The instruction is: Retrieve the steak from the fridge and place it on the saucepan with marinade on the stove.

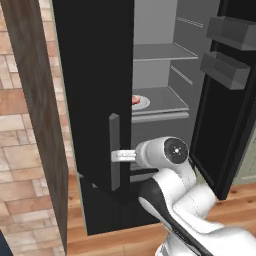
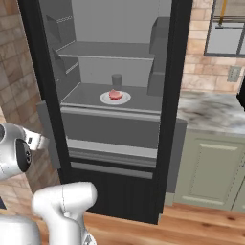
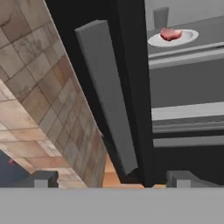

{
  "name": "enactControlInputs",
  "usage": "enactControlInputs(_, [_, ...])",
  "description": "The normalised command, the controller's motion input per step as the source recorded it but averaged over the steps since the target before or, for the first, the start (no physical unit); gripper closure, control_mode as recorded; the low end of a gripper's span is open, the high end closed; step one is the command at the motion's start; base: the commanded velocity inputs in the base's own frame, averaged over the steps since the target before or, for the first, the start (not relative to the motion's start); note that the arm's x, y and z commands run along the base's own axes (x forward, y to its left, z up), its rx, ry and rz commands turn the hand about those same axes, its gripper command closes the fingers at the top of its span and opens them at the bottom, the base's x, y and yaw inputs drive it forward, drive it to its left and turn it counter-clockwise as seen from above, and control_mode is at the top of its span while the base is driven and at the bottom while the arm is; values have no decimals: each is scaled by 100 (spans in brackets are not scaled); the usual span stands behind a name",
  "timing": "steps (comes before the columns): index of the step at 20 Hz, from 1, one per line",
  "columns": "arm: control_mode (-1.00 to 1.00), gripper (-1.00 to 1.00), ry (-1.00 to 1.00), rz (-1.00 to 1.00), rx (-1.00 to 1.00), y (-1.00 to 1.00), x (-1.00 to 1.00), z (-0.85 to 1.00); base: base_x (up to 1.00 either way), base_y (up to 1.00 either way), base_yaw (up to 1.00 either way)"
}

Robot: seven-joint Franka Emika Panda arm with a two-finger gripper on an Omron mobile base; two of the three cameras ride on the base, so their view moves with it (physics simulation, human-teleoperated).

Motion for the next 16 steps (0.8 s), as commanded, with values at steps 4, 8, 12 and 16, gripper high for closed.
enactControlInputs(4, [-100, -100, 0, 3, 0, -74, -44, 35, 0, 0, 0])
enactControlInputs(8, [-100, -100, 0, 8, -3, -75, -39, 25, 0, 0, 0])
enactControlInputs(12, [-100, -100, 0, 8, -7, -84, -39, 5, 0, 0, 0])
enactControlInputs(16, [-100, -100, -10, 11, -9, -85, -14, -3, 0, 0, 0])
